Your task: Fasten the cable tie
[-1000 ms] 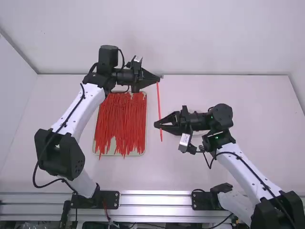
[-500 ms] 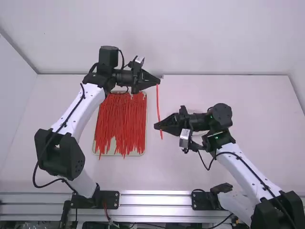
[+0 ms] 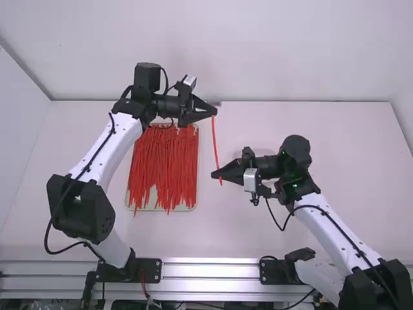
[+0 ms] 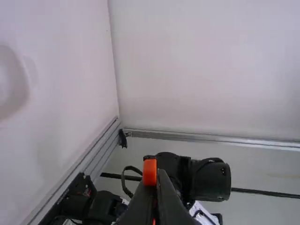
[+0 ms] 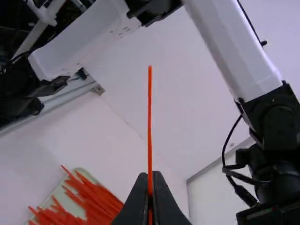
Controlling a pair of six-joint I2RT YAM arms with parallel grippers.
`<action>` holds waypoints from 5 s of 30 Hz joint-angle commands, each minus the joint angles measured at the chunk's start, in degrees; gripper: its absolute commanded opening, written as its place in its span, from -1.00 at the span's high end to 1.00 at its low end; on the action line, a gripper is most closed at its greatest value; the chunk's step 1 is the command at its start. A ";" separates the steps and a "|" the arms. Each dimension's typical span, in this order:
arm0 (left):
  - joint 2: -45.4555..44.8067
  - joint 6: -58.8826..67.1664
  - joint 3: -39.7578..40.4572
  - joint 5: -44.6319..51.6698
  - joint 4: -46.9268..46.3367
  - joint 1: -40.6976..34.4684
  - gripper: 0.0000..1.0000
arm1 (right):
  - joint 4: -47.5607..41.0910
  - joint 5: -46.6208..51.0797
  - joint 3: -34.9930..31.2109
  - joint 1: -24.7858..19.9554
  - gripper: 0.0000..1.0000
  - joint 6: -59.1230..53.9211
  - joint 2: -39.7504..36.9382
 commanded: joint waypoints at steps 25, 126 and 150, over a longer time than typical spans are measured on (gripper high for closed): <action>-0.79 59.41 -0.37 13.57 19.34 -0.20 0.97 | 22.21 26.27 1.86 7.02 1.00 106.14 0.13; -2.84 120.69 -0.37 16.94 -14.34 -0.24 0.98 | 3.34 42.12 1.84 11.61 1.00 107.73 0.15; -2.99 120.74 -0.37 16.94 -14.73 -0.63 0.98 | 3.13 42.07 1.84 12.20 1.00 107.78 0.15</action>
